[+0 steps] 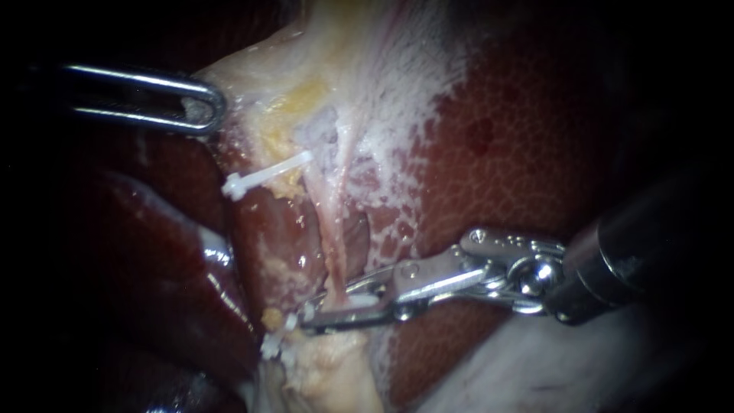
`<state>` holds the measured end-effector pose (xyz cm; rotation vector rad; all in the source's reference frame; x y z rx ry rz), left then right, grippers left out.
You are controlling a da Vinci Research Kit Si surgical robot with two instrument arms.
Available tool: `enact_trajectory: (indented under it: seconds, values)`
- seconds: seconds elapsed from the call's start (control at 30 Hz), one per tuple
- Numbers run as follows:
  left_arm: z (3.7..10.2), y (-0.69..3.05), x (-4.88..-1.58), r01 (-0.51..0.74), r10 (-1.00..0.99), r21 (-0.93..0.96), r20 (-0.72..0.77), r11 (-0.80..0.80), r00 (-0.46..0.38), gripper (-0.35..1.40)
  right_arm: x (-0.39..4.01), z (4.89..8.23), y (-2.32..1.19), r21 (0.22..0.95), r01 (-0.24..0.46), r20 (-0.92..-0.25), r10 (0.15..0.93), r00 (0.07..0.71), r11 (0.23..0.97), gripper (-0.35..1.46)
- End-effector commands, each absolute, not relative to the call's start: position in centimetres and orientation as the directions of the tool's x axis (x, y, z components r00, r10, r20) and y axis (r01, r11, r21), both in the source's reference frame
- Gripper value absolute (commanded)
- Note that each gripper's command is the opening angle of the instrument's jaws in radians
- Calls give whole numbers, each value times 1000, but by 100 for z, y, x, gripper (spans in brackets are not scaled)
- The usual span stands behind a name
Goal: Going back first clip right tube
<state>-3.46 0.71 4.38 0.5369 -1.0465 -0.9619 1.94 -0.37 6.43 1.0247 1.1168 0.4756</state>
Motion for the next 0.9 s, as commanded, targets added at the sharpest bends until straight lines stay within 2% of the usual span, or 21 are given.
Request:
enact_trajectory:
  seconds: [0.03,0.67,0.8,0.9]
  values:
    - [438,71,-346,401,-863,766,476,501,170,-35,194,643,-37,859,162,-506,761,406,485,-35]
    - [438,71,-347,402,-863,766,476,502,170,-35,195,643,-38,859,163,-507,760,406,485,-35]
    - [438,71,-347,402,-863,766,476,502,170,-35,196,644,-39,861,160,-502,763,407,482,2]
    - [438,71,-347,402,-863,766,476,502,170,-35,198,644,-39,830,177,-552,733,398,529,22]
